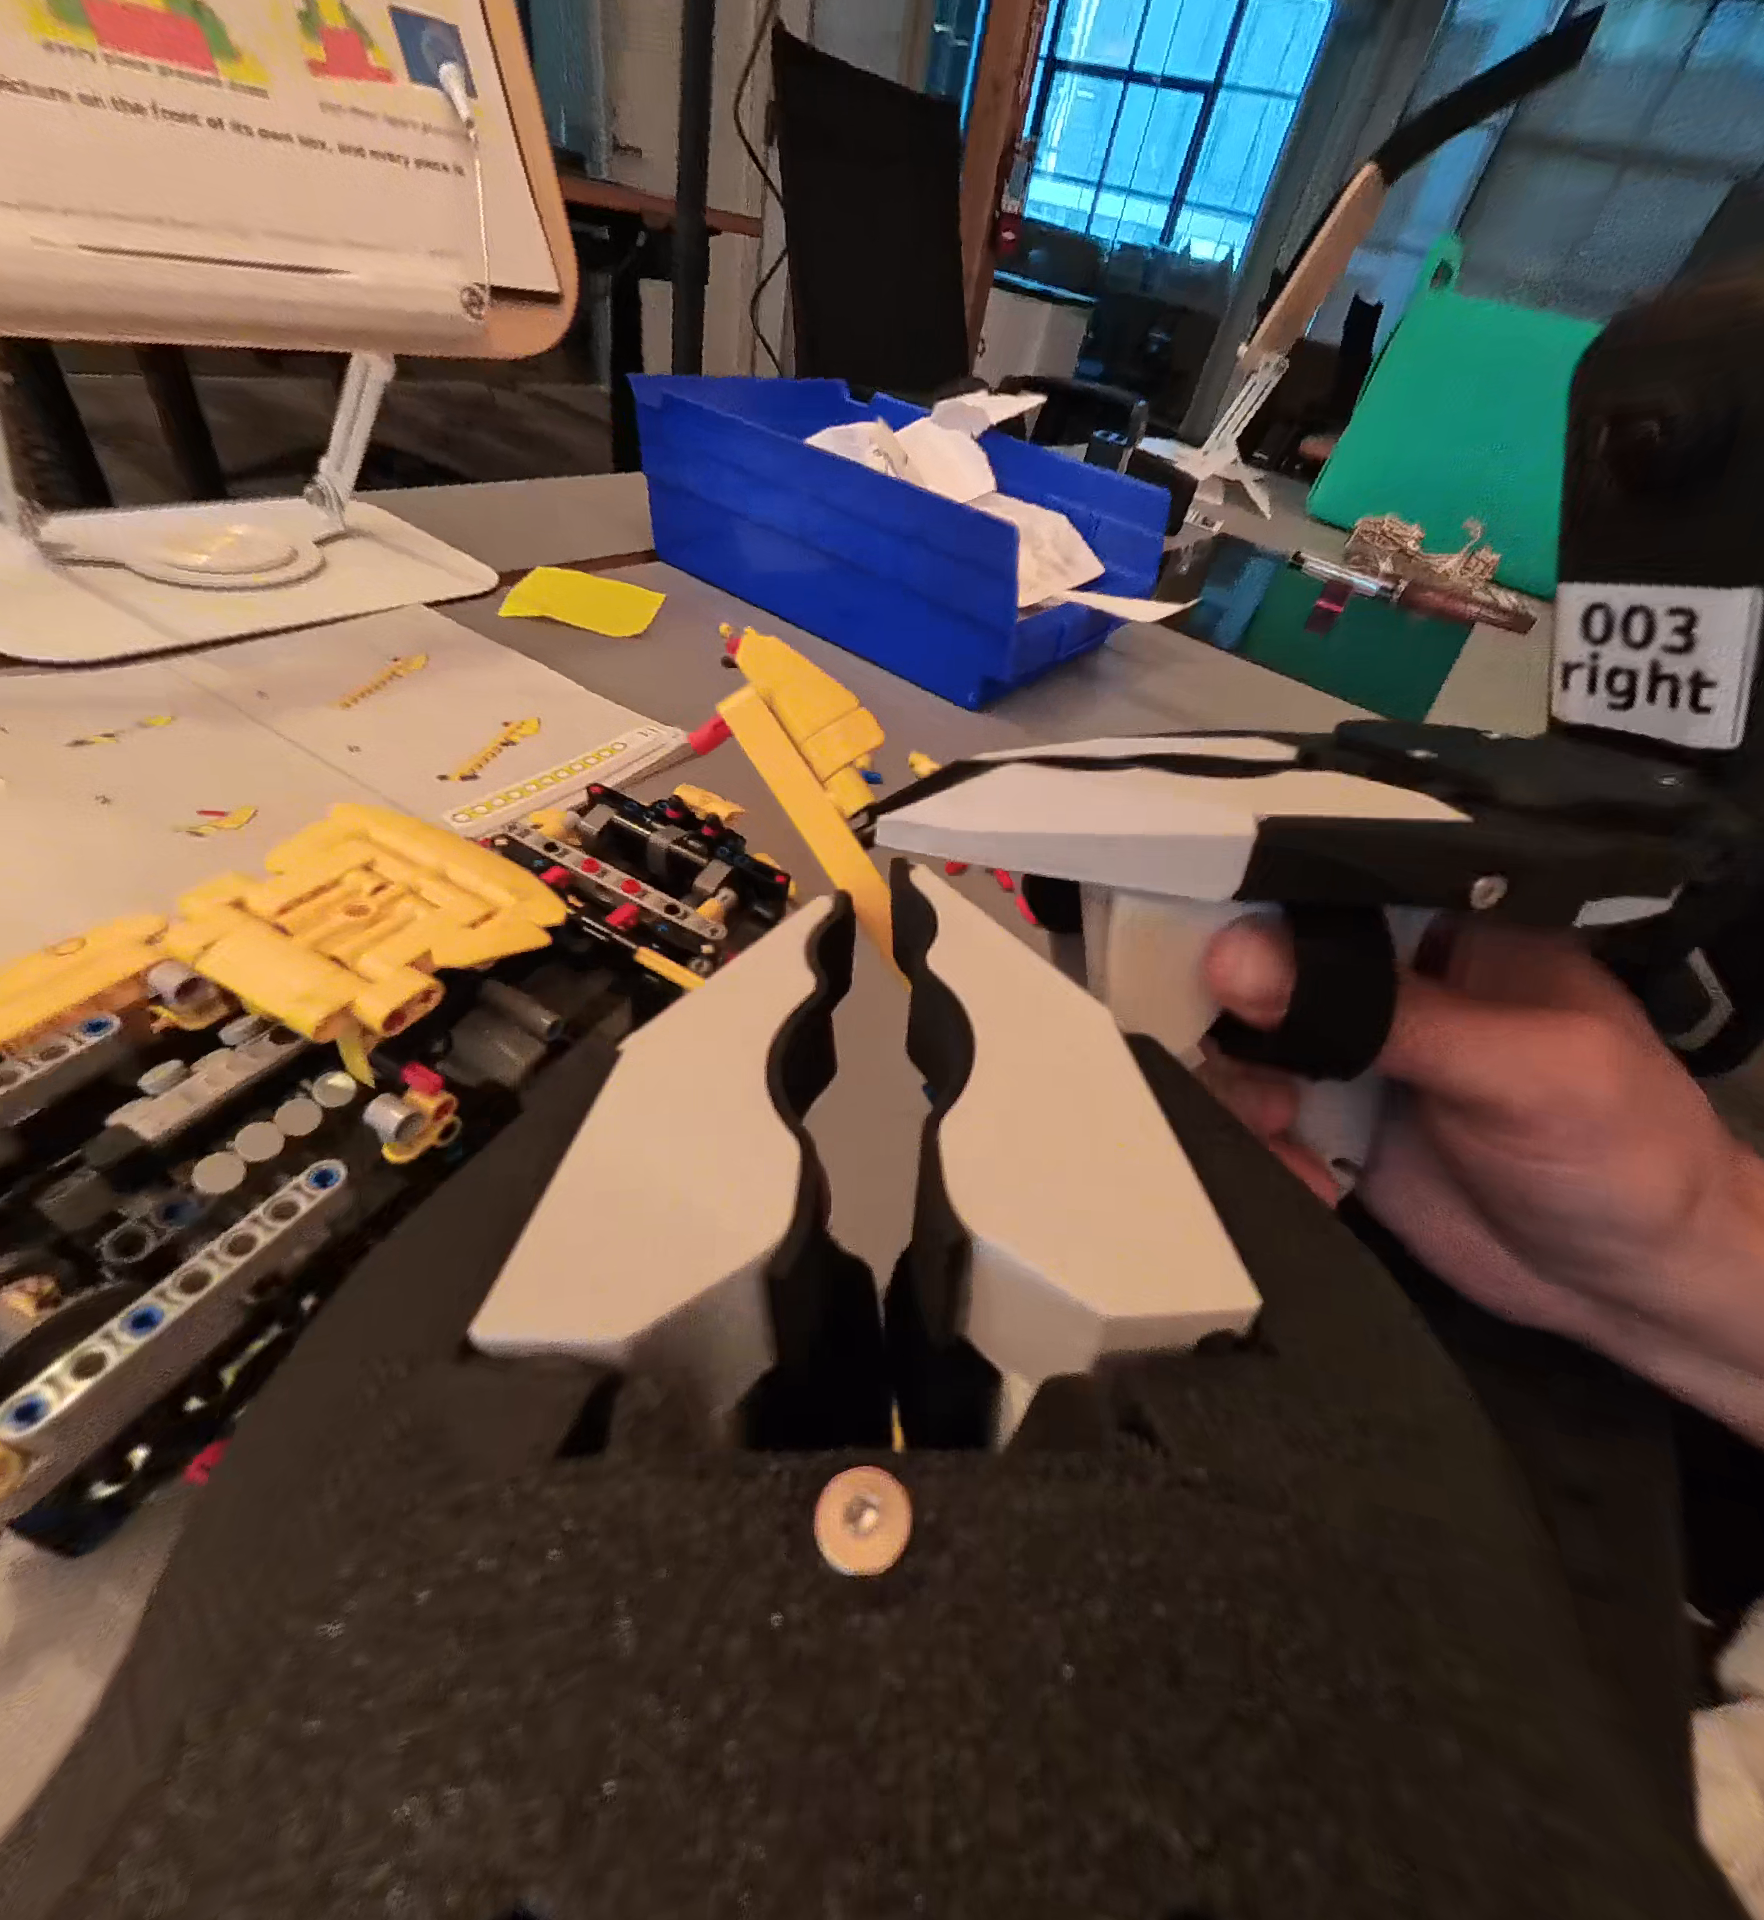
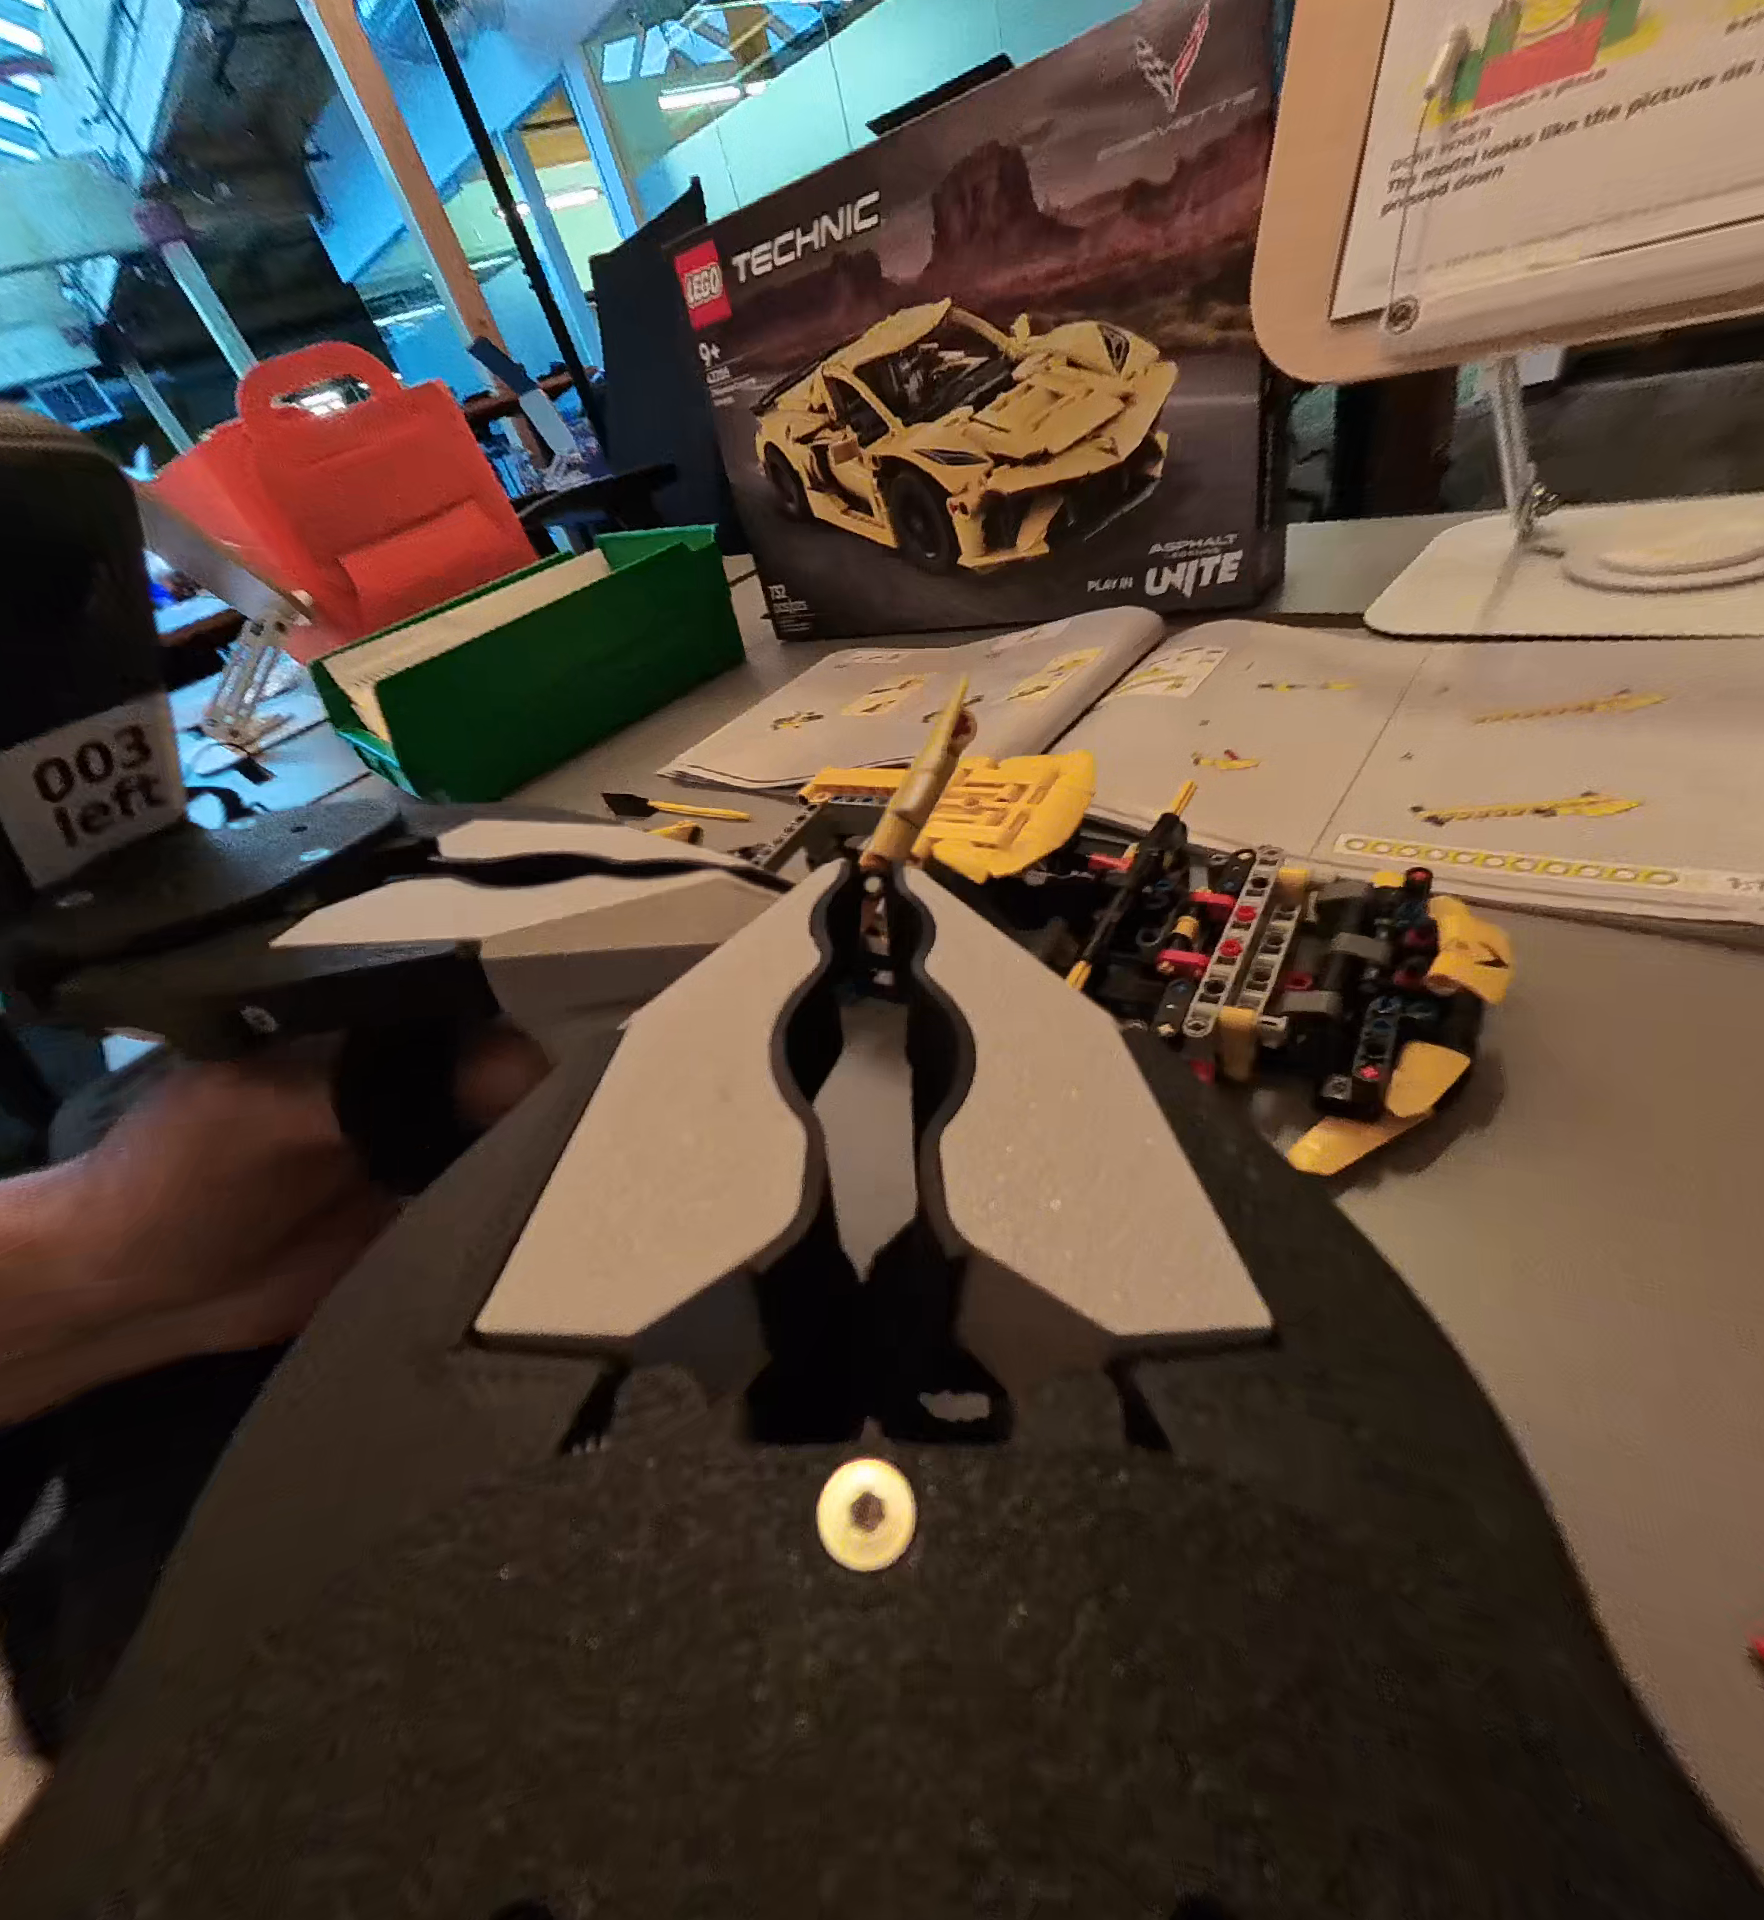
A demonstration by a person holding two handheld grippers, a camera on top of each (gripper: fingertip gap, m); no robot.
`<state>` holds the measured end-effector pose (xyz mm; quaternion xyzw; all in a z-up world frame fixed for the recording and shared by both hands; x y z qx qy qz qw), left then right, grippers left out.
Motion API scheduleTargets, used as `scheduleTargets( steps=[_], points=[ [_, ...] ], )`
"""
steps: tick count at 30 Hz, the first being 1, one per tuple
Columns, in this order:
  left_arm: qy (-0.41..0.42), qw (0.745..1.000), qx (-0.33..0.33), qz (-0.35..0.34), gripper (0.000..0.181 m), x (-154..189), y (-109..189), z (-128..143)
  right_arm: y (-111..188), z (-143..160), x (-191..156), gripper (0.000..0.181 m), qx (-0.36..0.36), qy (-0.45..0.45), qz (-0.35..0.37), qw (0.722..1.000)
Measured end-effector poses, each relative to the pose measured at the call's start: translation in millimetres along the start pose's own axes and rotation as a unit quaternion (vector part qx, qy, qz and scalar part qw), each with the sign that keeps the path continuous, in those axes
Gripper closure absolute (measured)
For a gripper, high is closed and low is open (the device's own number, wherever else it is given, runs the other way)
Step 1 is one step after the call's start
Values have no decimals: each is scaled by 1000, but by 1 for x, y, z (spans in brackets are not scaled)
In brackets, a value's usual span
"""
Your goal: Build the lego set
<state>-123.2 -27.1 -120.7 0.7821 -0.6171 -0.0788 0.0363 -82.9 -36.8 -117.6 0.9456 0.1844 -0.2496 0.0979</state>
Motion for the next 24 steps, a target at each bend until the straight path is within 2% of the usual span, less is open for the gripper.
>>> scheduleTargets(
  steps=[4, 6, 9, 13, 16, 19, 21, 24],
  points=[
    [-49, 999, 1, -24, 175, 2, 4, 0, -1, 2, 0, 177, -8, -97, -48, 994],
    [-43, 999, 10, -12, 181, 6, 4, -1, -4, 4, 2, 177, -16, -75, -22, 997],
    [-88, 995, 17, -35, 181, 8, 4, -6, -3, -1, -1, 177, -7, -55, -26, 998],
    [-97, 995, 8, -18, 181, 8, 3, 0, -5, 5, 5, 177, -43, -121, -66, 990],
    [-110, 993, 29, 14, 181, 11, 7, -3, -2, 5, 4, 177, -74, -200, -139, 967],
    [-114, 992, 36, 39, 181, 14, 13, -2, -1, 18, 3, 177, -145, -250, -183, 940],
    [-114, 992, -4, 60, 181, 12, 17, 8, -4, 35, -1, 177, -201, -220, -165, 940],
    [-117, 982, -127, 82, 181, -1, 30, 38, -9, 43, 6, 177, -229, -160, -110, 954]
  ],
)
Point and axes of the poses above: each gripper's, where its closed fingertips meet, y back along the fingers, z out of its underside, x = y × z across the jaws, the point moved 3 cm from there along y, back along the fingers, and after that the axes turned 15 degrees about -y, right-handed, at the moved point
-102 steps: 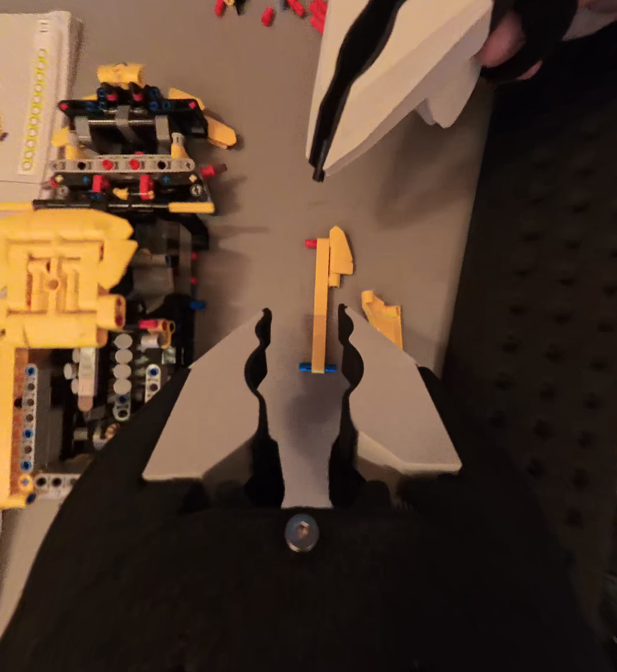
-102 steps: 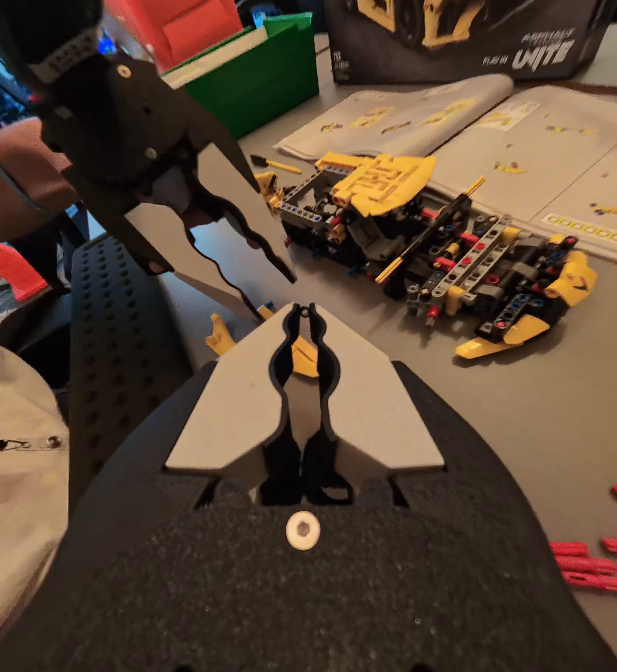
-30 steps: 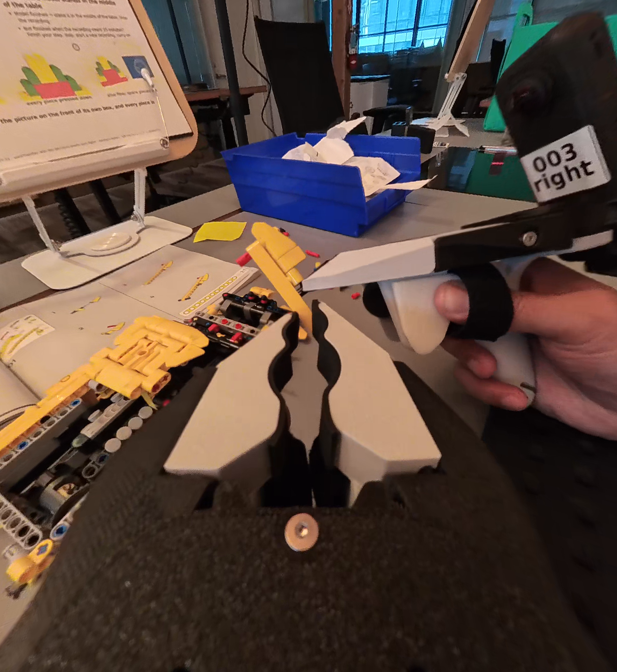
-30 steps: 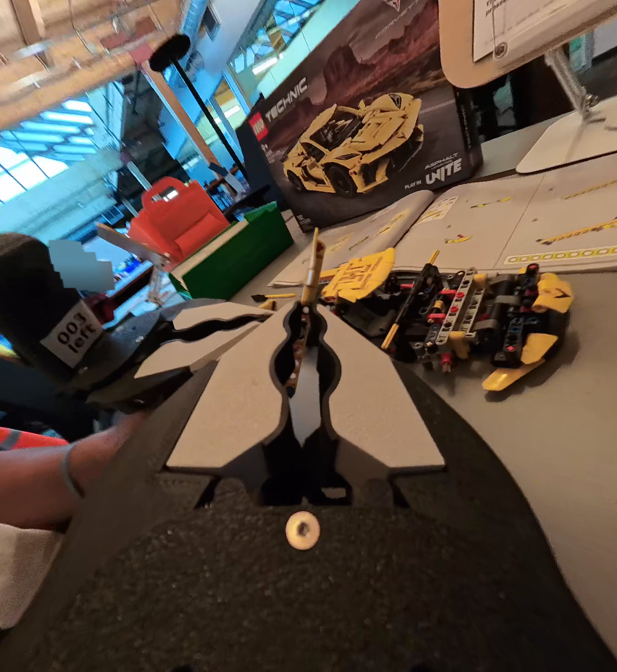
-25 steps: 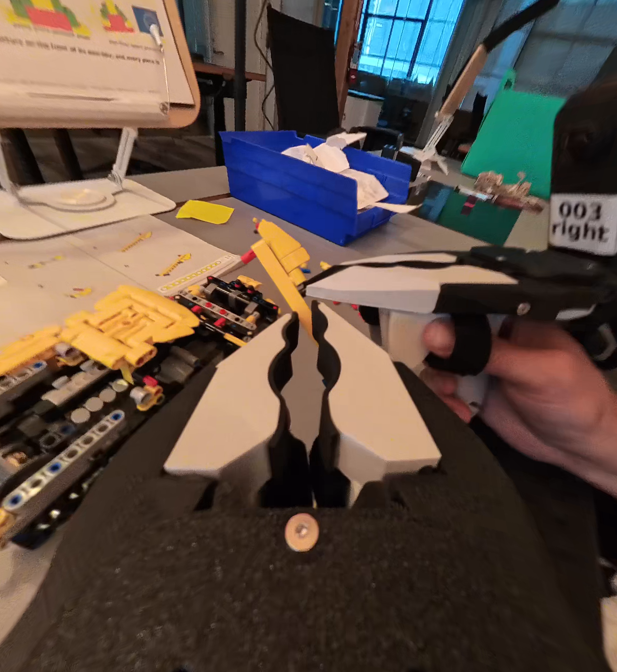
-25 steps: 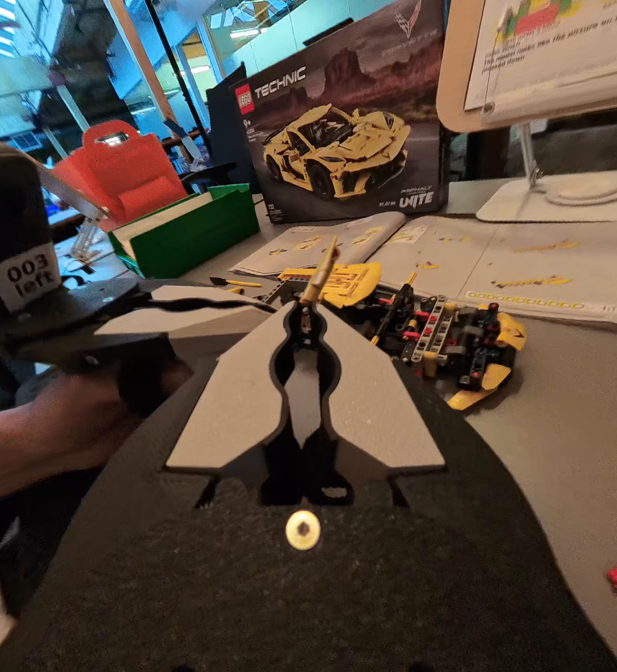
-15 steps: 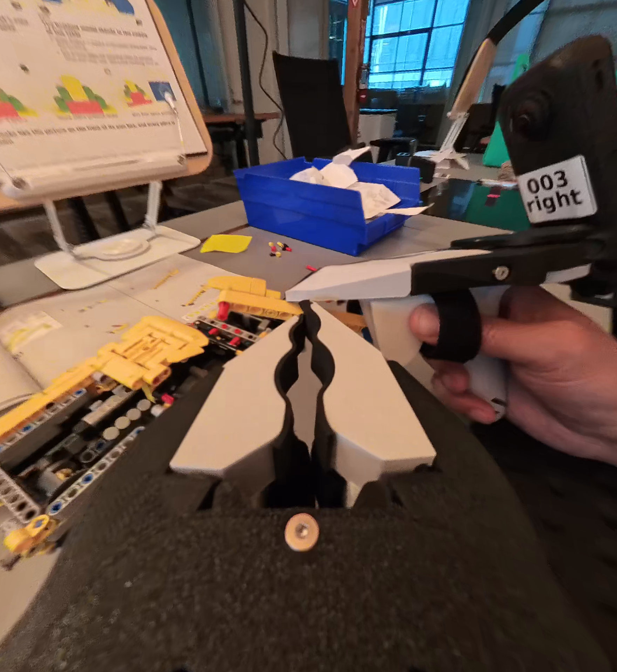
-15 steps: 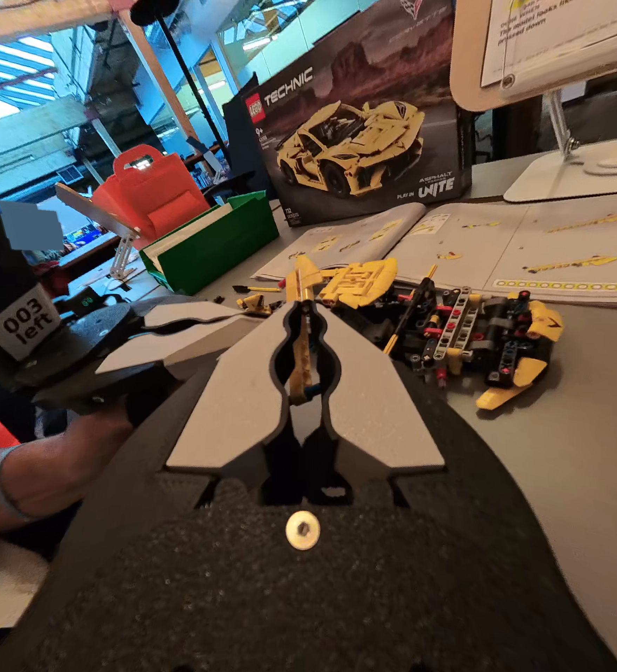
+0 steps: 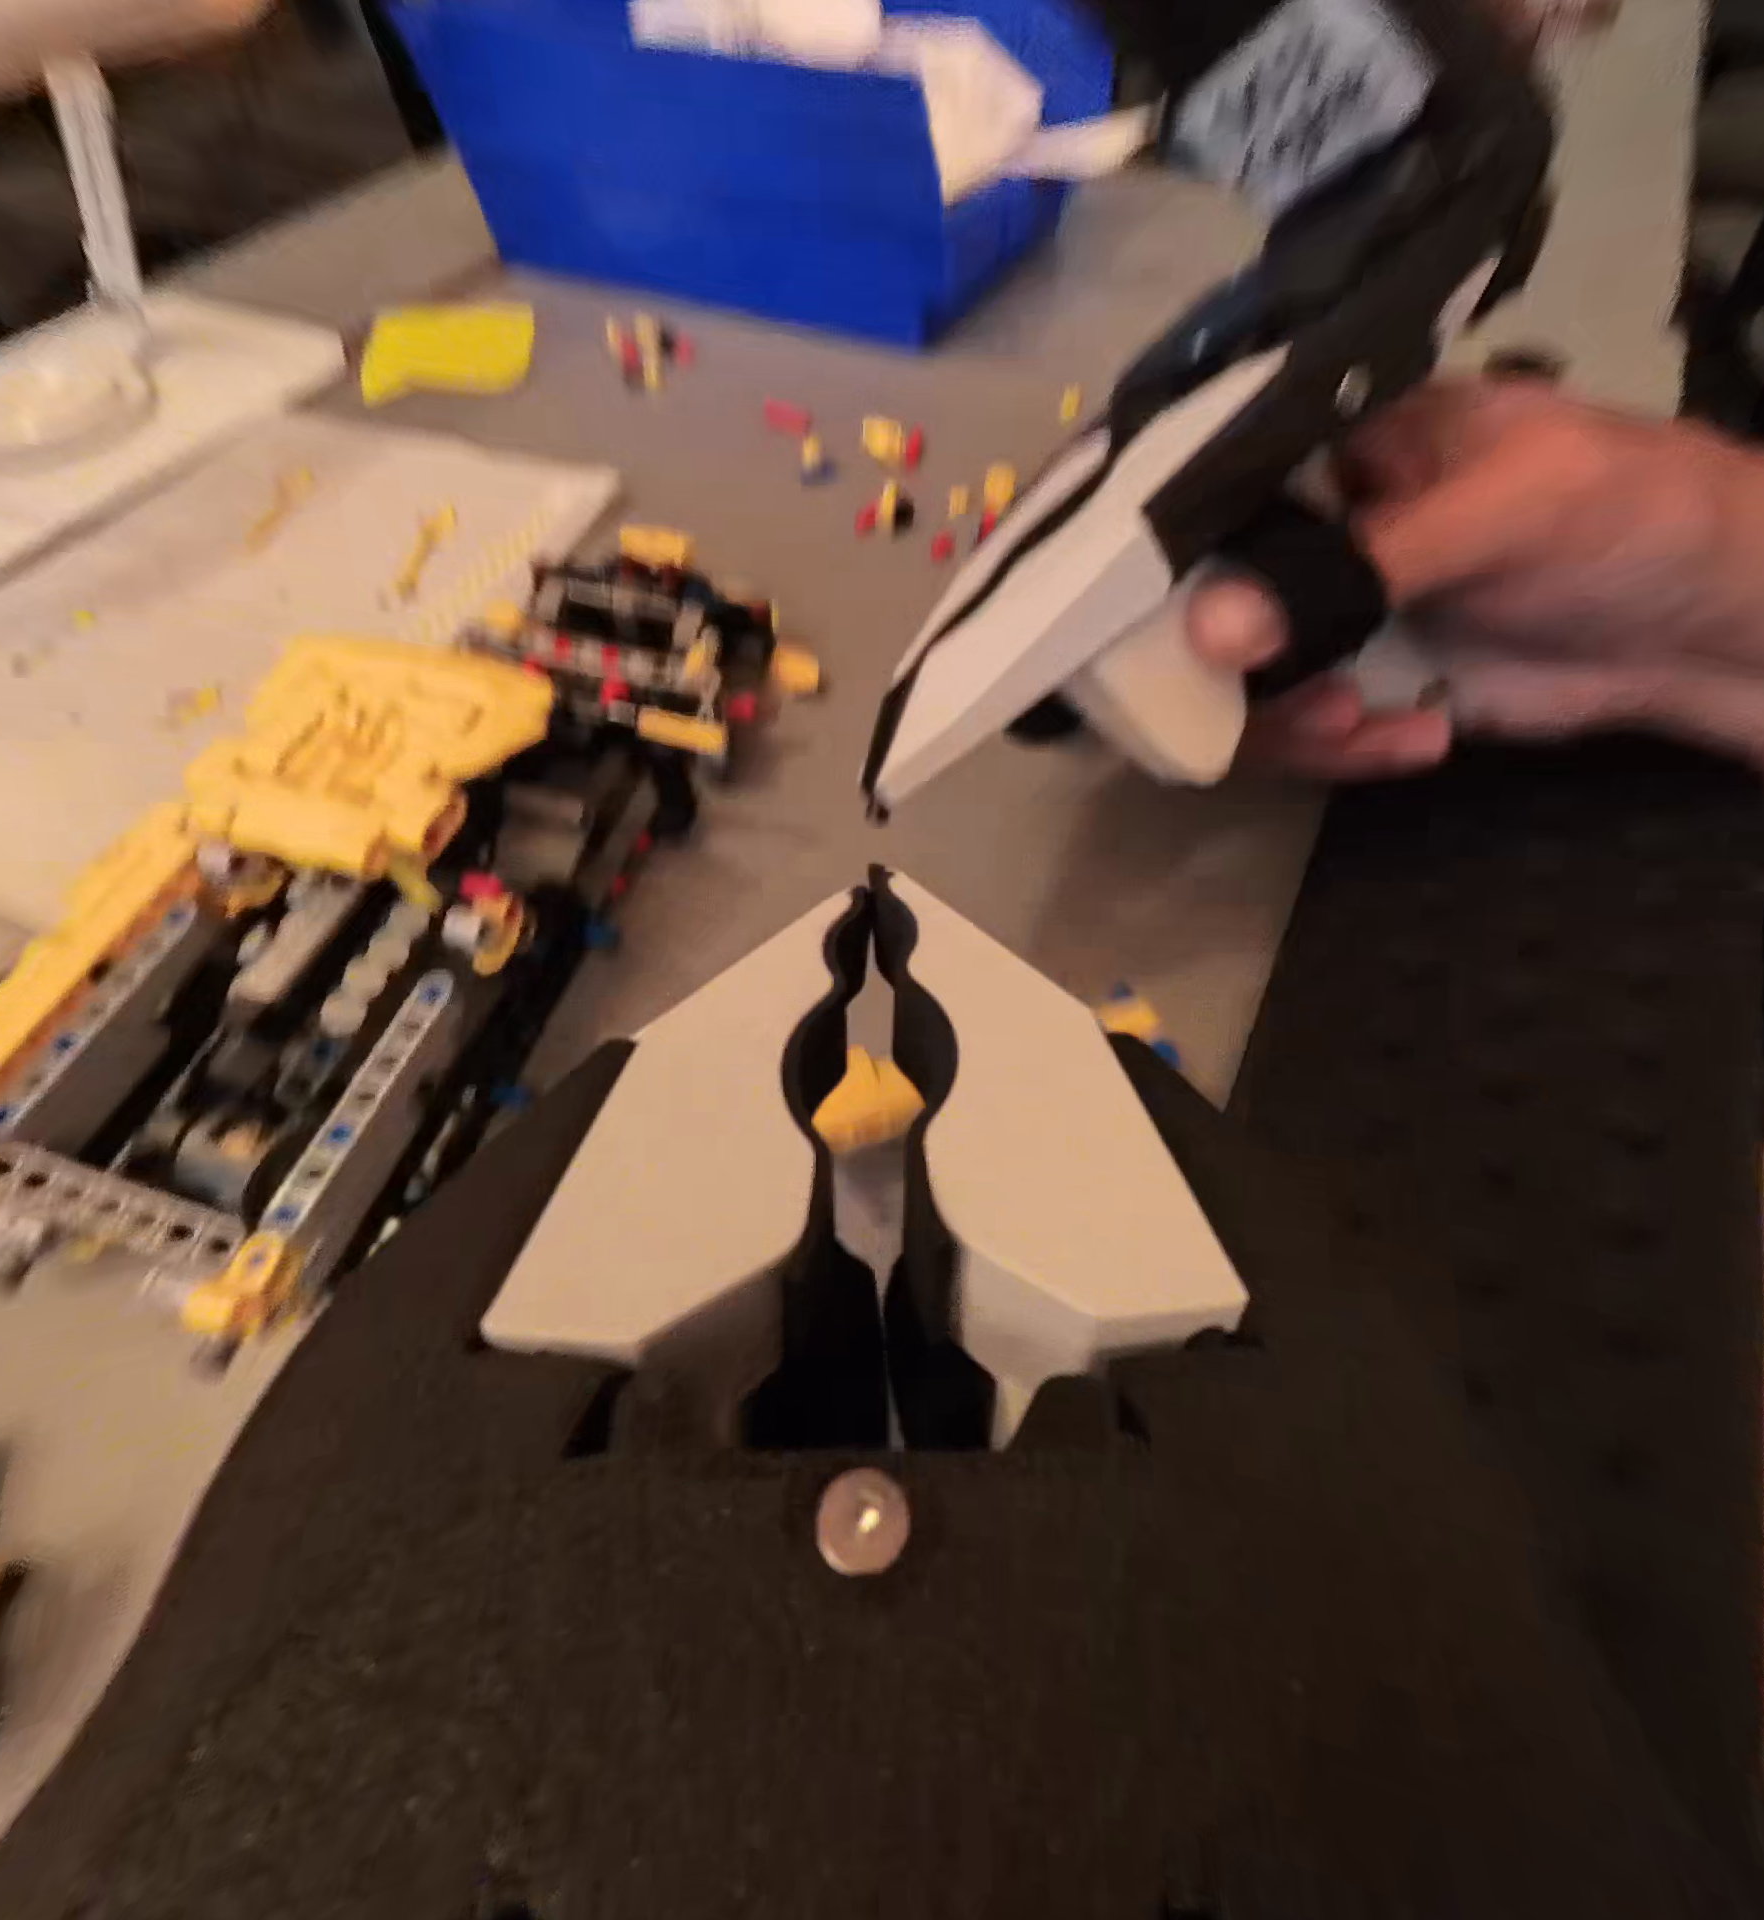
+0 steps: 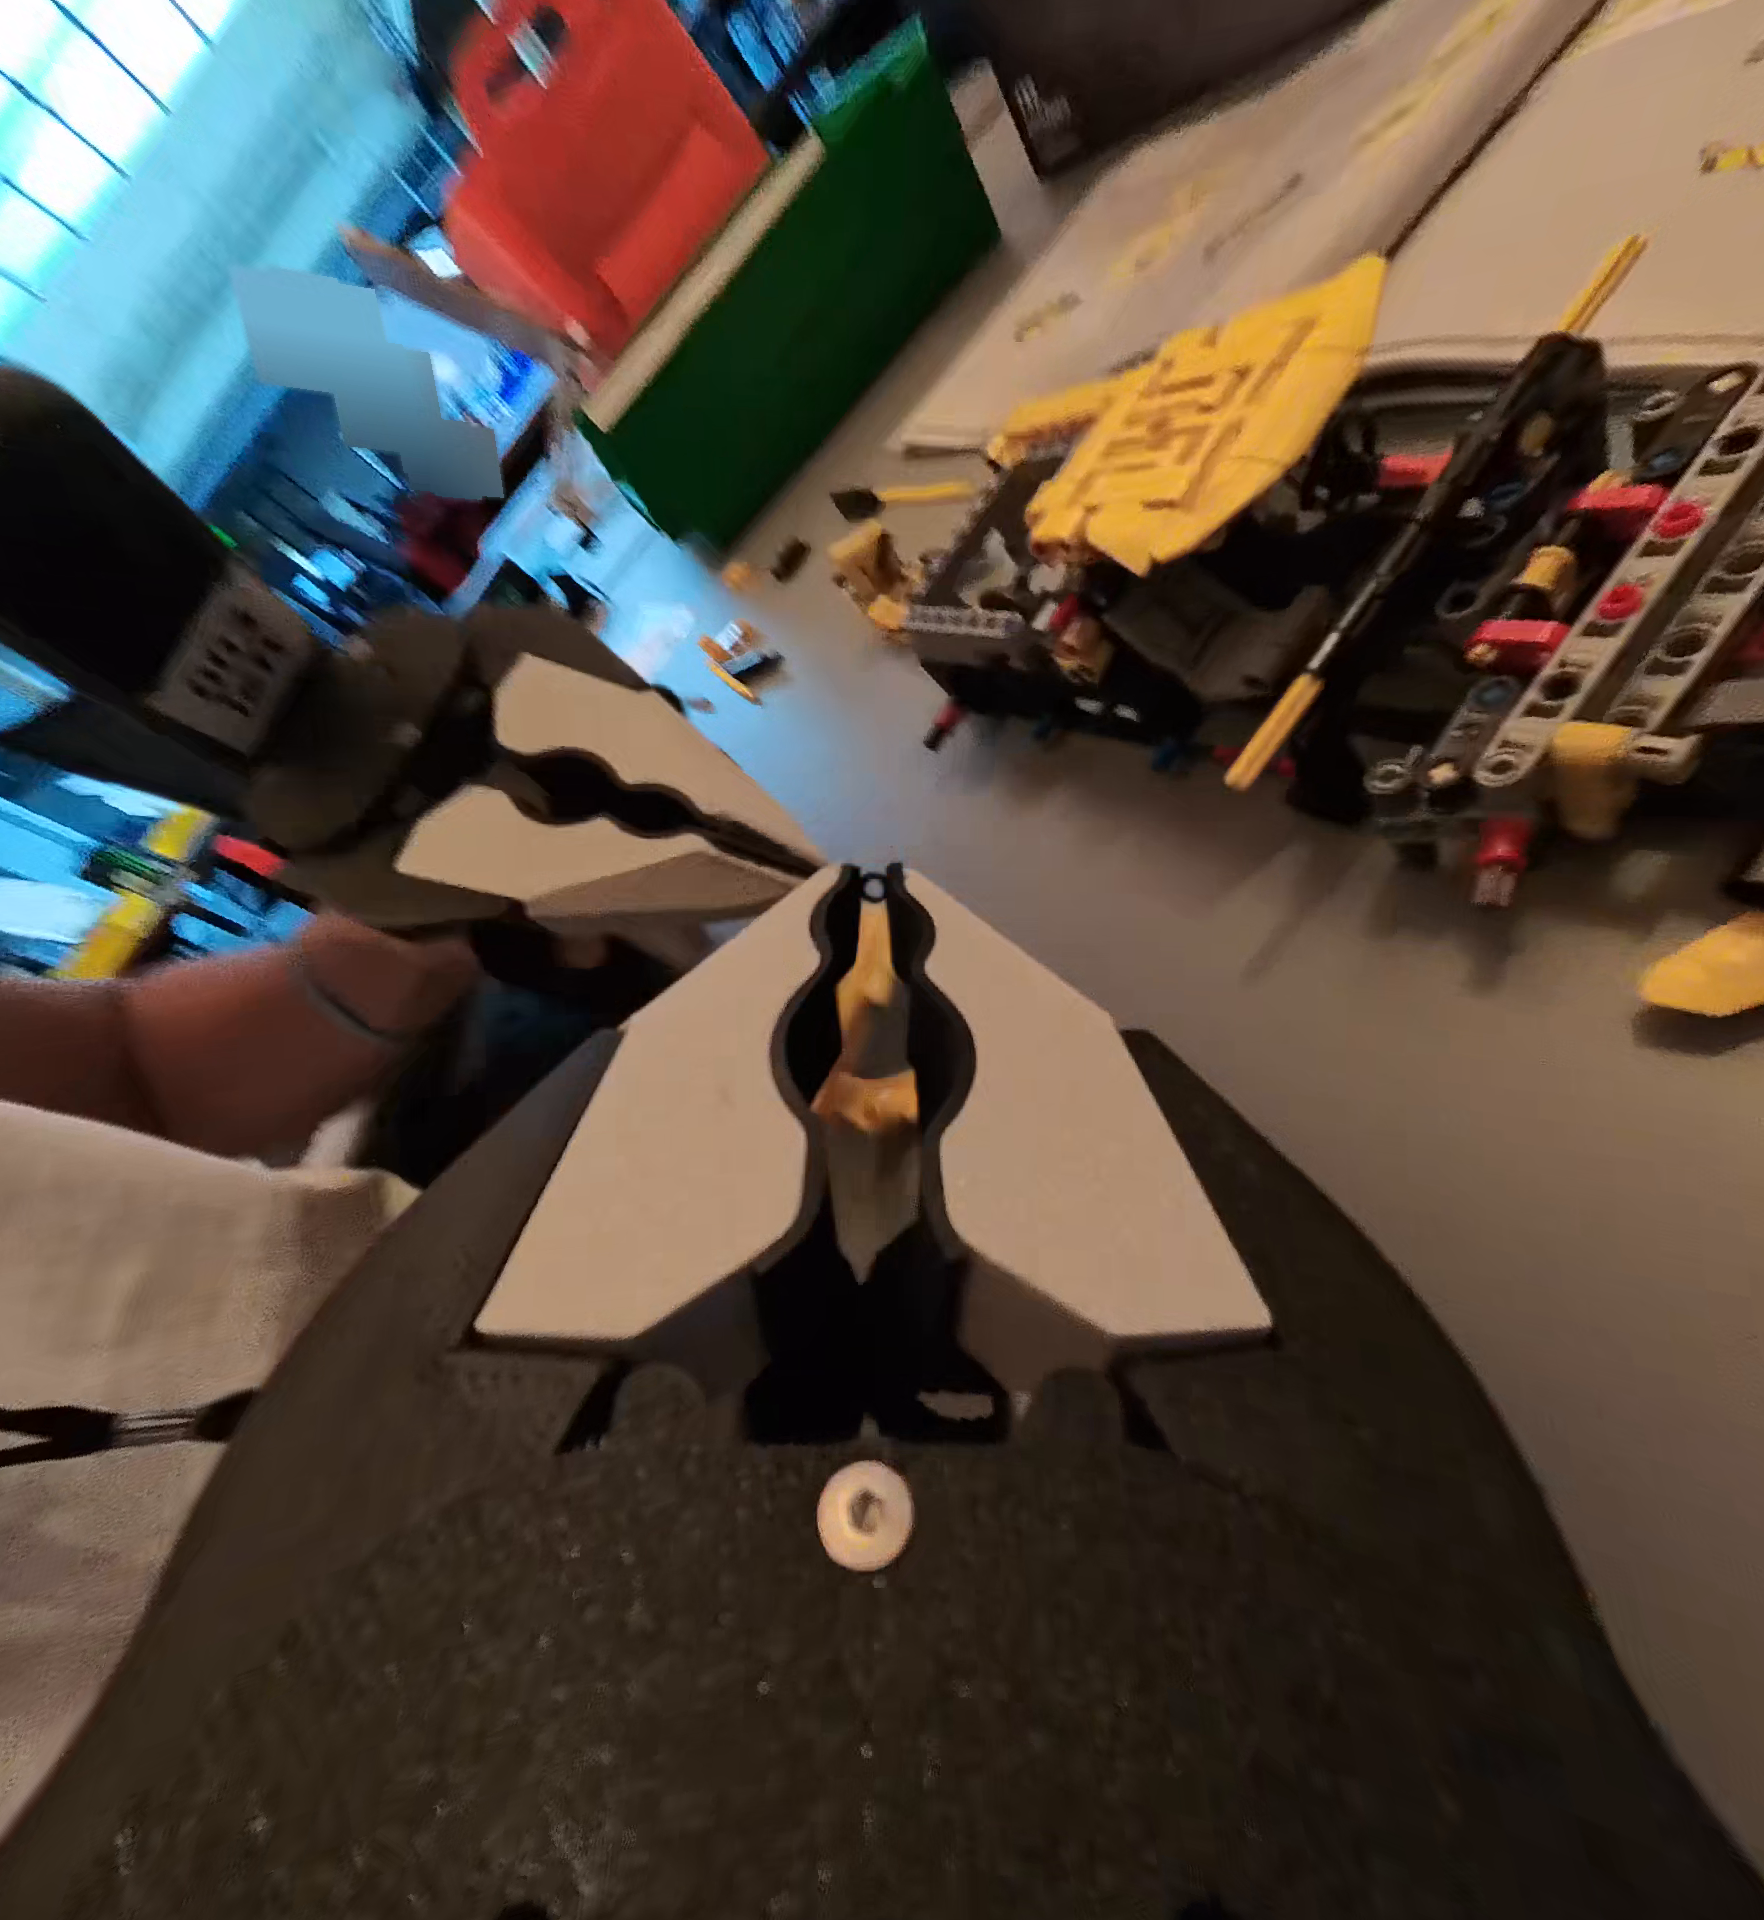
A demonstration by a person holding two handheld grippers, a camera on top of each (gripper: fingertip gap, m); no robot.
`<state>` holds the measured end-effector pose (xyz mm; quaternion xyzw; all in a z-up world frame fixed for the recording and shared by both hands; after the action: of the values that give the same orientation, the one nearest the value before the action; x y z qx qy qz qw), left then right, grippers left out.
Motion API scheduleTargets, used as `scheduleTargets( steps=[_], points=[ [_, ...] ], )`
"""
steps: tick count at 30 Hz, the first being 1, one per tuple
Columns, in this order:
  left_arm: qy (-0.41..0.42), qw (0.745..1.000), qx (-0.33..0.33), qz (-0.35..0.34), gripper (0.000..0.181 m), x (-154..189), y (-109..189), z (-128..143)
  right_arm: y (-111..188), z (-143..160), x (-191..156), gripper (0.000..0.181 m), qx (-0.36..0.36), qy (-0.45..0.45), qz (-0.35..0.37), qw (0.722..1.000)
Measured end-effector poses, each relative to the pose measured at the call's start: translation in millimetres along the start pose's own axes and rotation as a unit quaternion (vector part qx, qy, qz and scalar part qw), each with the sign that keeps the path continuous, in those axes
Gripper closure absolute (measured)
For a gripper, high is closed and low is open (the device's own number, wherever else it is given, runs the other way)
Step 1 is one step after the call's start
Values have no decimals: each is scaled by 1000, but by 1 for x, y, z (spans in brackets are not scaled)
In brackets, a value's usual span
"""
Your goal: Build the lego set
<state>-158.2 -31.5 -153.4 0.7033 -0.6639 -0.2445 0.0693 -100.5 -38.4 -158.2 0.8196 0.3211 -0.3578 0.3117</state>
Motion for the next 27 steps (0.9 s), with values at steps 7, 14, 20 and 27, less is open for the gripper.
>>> scheduleTargets(
  steps=[7, 14, 20, 27],
  points=[
    [68, 985, -158, -24, 162, -4, 46, 34, 4, -6, 8, 177, 26, 49, 35, 998],
    [296, 937, -181, -27, 144, 4, 36, 50, 7, -4, -2, 177, 28, 62, -1, 998],
    [503, 850, -141, -68, 144, 16, 25, 50, 12, -5, -7, 177, 40, 60, -28, 997],
    [589, 795, -129, -70, 145, 10, 14, 54, -27, 29, 0, 177, -117, 158, 29, 980]
  ],
)
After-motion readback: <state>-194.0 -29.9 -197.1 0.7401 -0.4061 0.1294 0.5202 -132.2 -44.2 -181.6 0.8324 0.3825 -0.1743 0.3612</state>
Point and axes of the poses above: each gripper's, where its closed fingertips meet, y back along the fingers, z out of its underside, x = y × z across the jaws, the point moved 3 cm from there along y, back along the fingers, and after that the axes turned 15 degrees about -y, right-handed, at the moved point
